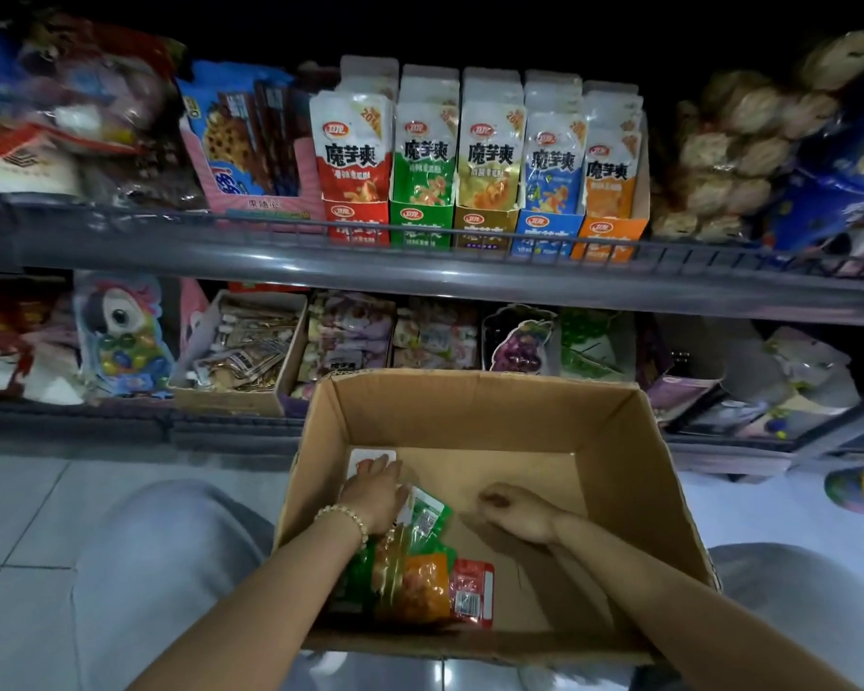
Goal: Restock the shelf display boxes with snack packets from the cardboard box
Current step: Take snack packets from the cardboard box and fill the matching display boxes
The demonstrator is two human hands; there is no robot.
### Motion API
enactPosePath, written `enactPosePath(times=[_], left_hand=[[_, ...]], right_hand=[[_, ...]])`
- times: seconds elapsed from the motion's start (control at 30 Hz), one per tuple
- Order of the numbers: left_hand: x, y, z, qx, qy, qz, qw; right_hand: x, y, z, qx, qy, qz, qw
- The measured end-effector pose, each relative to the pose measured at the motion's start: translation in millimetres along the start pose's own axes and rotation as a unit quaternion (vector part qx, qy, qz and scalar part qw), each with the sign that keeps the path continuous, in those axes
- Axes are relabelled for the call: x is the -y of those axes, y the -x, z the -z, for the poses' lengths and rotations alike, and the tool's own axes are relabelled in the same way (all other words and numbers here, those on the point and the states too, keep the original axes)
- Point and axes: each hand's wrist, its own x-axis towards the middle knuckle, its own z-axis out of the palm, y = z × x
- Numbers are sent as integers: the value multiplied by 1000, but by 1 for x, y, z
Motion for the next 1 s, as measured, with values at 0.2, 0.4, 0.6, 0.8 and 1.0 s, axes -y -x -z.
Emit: enactPosePath(times=[0.2, 0.4, 0.6, 0.8, 1.0], left_hand=[[22, -1, -14, 86, -5, 51, 995], [14, 2, -10, 67, 34, 74, 994], [2, 8, 15, 8, 134, 5, 991], [-25, 20, 38, 60, 320, -80, 942], [-30, 24, 46, 13, 360, -103, 927]], right_hand=[[44, -27, -35, 45, -222, -28, 974], [55, -38, -61, 26, -226, -28, 973], [43, -22, -15, -35, -255, 40, 966], [31, 2, 38, -48, -345, 104, 931], [38, 10, 26, -20, -372, 85, 924]])
